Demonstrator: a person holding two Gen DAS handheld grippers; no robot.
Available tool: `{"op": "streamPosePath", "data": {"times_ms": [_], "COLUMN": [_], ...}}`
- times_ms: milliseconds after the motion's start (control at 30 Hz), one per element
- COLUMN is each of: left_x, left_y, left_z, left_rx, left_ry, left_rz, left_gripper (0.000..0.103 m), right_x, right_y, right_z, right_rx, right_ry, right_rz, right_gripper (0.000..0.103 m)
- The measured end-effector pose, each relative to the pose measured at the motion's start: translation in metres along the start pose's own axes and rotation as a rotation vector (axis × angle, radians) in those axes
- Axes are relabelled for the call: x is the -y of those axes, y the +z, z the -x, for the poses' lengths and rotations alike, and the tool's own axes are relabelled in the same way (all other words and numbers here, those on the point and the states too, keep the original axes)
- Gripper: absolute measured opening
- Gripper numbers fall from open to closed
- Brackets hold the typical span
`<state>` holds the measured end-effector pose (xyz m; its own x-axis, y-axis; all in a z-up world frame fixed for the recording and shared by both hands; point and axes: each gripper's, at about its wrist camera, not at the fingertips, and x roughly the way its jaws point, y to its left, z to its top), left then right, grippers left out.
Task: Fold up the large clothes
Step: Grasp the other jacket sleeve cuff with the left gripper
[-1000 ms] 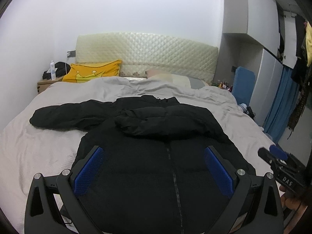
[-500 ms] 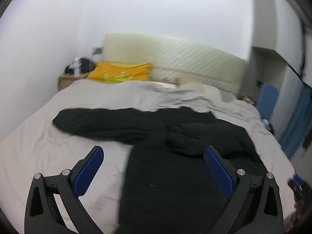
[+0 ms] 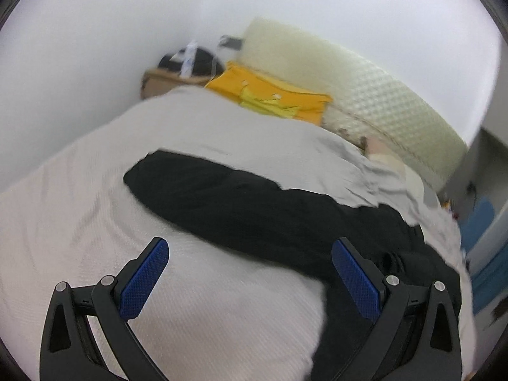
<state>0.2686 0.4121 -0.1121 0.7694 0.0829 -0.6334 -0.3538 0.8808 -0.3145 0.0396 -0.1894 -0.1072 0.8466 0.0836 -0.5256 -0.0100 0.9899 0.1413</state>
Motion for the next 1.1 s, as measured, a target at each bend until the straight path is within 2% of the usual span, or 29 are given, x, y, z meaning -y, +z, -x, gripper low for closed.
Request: {"op": "streamPosePath", "data": {"times_ms": [100,167,267,367,567,700,900,1000,1067,1100], "left_x": [-0.038,-0.068,-0.110,-0.147,-0.205,-0.221,-0.212,-0.204,-0.199,-0.198], "left_y": [0.005,0.003,-0.004,-0.013,-0.017,-0.007,0.016,0.026,0.032,0.035], "left_z": [-0.031,-0.055,-0.086,-0.114,-0.167,-0.195,-0.244,-0.258,-0.265,-0.267], "left_rx": [-0.013,-0.035,-0.057,-0.067,-0.043,0.014,0.046,0.068,0.073,0.070], "left_ry": [-0.006,-0.042,-0.086,-0.127,-0.190,-0.234,-0.255,-0.247,-0.236,-0.231], "left_rz": [0.086,0.177,0.302,0.428,0.594,0.624,0.596,0.585,0.578,0.574], "left_gripper": [0.103,0.103,0.102,0.102,0.102,0.101,0.100,0.093,0.080,0.067], "right_x": [-0.002,-0.005,-0.010,-0.018,-0.029,-0.033,-0.038,-0.039,-0.040,-0.040], "right_y": [-0.001,-0.002,-0.002,-0.001,-0.002,-0.002,-0.003,-0.002,-0.001,-0.001], "right_z": [-0.006,-0.012,-0.022,-0.034,-0.056,-0.068,-0.086,-0.094,-0.098,-0.099], "right_rx": [-0.004,-0.009,-0.034,-0.047,-0.077,-0.092,-0.118,-0.130,-0.136,-0.138], "right_ry": [-0.015,-0.031,-0.014,-0.034,-0.077,-0.108,-0.138,-0.142,-0.149,-0.150], "right_rz": [-0.004,-0.003,-0.016,-0.015,-0.022,-0.030,-0.041,-0.052,-0.053,-0.056], "right_gripper": [0.097,0.103,0.103,0.103,0.103,0.103,0.103,0.103,0.103,0.103]}}
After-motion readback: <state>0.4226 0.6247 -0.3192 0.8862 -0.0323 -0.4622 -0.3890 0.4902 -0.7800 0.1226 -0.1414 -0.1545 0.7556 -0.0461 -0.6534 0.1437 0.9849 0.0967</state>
